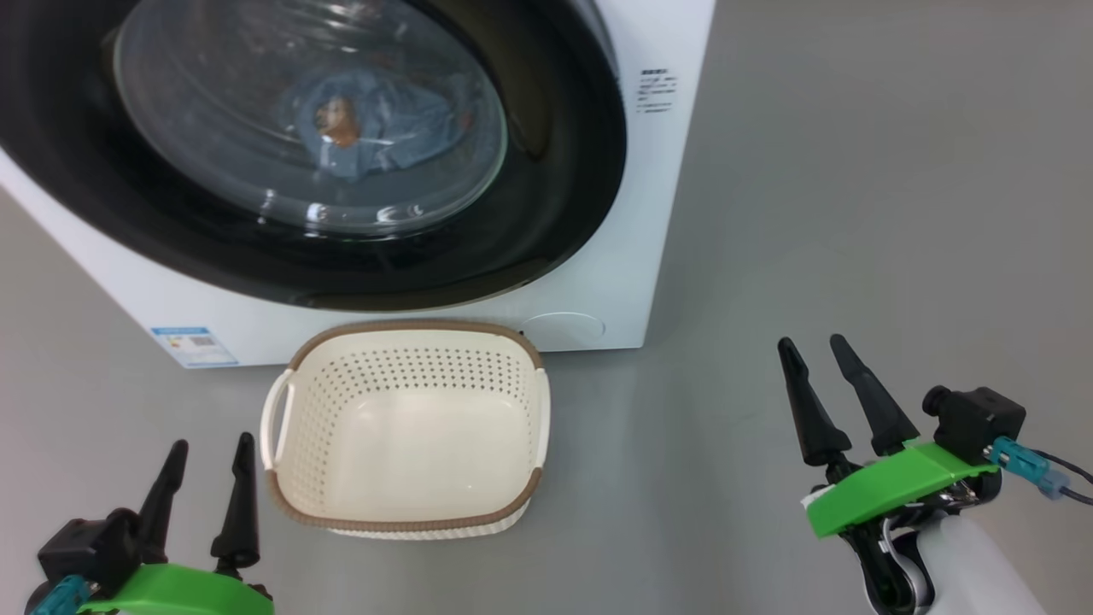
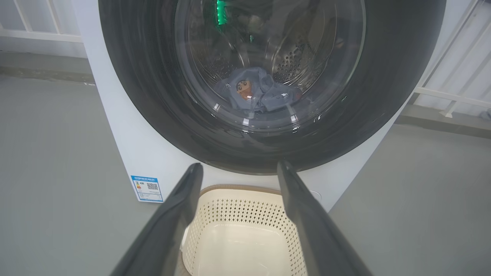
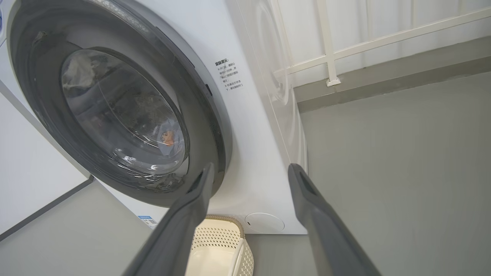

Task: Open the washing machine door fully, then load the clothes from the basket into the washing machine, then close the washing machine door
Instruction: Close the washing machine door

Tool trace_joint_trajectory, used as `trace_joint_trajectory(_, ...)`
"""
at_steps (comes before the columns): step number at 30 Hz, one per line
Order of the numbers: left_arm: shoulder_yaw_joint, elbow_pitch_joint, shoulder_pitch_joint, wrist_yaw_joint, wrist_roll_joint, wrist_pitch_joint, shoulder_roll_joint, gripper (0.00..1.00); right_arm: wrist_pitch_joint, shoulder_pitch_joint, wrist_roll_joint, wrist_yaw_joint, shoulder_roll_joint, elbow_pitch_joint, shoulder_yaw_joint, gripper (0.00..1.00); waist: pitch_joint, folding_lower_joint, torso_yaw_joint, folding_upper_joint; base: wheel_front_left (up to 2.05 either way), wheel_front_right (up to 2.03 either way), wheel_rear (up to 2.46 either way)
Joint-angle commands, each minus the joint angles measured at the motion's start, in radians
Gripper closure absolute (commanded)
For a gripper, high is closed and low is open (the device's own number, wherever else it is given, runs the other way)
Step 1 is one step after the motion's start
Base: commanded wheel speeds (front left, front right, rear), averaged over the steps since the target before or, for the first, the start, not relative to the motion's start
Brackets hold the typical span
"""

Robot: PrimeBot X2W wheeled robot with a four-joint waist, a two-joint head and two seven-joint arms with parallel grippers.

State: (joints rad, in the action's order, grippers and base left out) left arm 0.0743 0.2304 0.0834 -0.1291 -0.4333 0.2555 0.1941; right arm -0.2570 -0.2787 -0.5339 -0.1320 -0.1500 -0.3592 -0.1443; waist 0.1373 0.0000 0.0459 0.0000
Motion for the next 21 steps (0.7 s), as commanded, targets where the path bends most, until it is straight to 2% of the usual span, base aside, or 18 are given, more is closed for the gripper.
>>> trace_joint_trajectory(1, -0.044, -0.021, 0.014, -0.002, 0.017, 0.006, 0.026, 0.00, -0.005, 0.014, 0.005, 0.001, -0.003, 0.029, -0.015, 0.00, -0.006, 0.0000, -0.015, 0.0000, 0.00, 0.00, 0.00)
trace_joint_trajectory(21, -0.088, -0.018, -0.034, -0.002, 0.047, 0.006, 0.023, 0.00, -0.005, 0.099, 0.011, 0.001, -0.020, 0.055, 0.009, 0.00, -0.037, 0.0000, -0.062, 0.0000, 0.00, 0.00, 0.00)
